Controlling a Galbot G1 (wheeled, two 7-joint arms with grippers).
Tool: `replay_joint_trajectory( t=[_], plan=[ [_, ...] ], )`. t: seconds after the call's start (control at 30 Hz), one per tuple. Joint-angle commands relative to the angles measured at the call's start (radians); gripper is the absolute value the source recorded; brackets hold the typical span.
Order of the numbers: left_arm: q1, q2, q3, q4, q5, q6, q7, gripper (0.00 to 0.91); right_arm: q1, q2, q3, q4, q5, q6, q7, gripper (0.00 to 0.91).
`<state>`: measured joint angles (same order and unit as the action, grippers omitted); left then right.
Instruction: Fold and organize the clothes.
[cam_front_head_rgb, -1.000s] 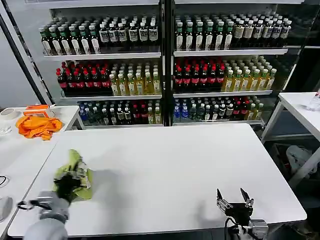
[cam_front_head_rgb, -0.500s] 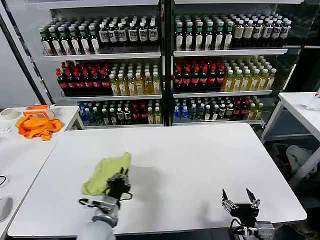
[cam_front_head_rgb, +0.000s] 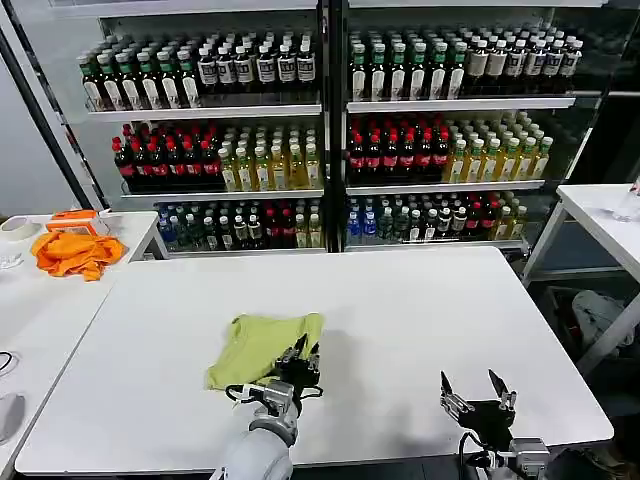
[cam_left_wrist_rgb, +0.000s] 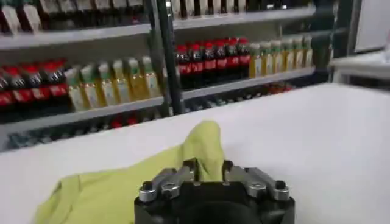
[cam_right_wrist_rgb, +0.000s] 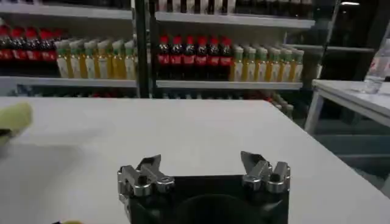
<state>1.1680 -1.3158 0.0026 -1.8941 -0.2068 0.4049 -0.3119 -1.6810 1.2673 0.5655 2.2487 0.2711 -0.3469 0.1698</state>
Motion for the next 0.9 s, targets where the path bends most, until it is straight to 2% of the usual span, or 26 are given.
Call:
replay_joint_trajectory(
  t=[0.03,0.1,0.27,0.4,0.5,0.7,0.9],
  plan=[
    [0.055,-0.029,-0.120,-0.131,-0.566,-0.145,-0.059,0.907,0.066,-0.024,-0.071,0.002,0.121,0.002,-0.014,0.907],
    [0.124,-0.005,-0.203,-0.202,-0.589,-0.187,-0.069,0.907,0.111,-0.031,-0.108,-0.010,0.200,-0.022,-0.007,0.907],
    [0.291,0.032,-0.412,-0.303,-0.647,-0.188,-0.076,0.907,0.225,-0.027,-0.229,-0.060,0.323,-0.063,0.006,0.907],
    [0.371,0.037,-0.546,-0.331,-0.633,-0.186,-0.097,0.907,0.355,0.001,-0.350,-0.152,0.411,-0.093,0.048,0.907],
    [0.399,0.036,-0.591,-0.327,-0.594,-0.185,-0.103,0.907,0.417,0.034,-0.396,-0.214,0.483,-0.109,0.080,0.907],
    [0.426,0.028,-0.624,-0.343,-0.556,-0.181,-0.107,0.907,0.489,0.088,-0.447,-0.340,0.563,-0.115,0.148,0.907],
    [0.427,0.016,-0.626,-0.345,-0.539,-0.180,-0.108,0.907,0.515,0.121,-0.469,-0.399,0.581,-0.117,0.184,0.907]
  ],
)
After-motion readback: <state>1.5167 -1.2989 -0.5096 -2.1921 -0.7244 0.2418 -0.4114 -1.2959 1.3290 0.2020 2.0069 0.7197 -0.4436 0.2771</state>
